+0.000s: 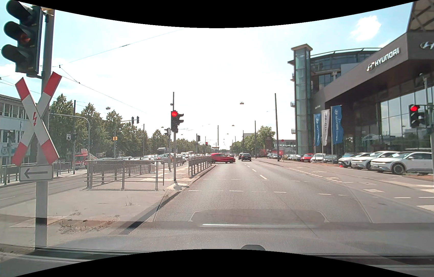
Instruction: Follow the waypoints while adhering to traffic rules and regulations
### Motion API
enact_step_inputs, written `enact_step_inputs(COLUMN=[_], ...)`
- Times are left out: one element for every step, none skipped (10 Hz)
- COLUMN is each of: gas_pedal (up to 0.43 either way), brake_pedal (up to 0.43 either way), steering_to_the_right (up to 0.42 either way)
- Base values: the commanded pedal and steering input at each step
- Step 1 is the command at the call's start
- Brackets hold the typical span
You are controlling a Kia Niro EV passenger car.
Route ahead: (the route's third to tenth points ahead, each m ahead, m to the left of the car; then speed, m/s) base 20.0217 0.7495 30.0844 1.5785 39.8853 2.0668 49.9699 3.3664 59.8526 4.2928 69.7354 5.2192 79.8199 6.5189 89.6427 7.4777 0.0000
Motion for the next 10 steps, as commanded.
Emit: enact_step_inputs(gas_pedal=[0.0,0.0,0.0,0.0,0.0,0.0,0.0,0.0,0.0,0.0], brake_pedal=[0.22,0.226,0.22,0.226,0.22,0.22,0.22,0.22,0.226,0.226], steering_to_the_right=[-0.007,-0.007,-0.007,-0.007,-0.007,-0.007,-0.007,-0.007,-0.007,-0.006])
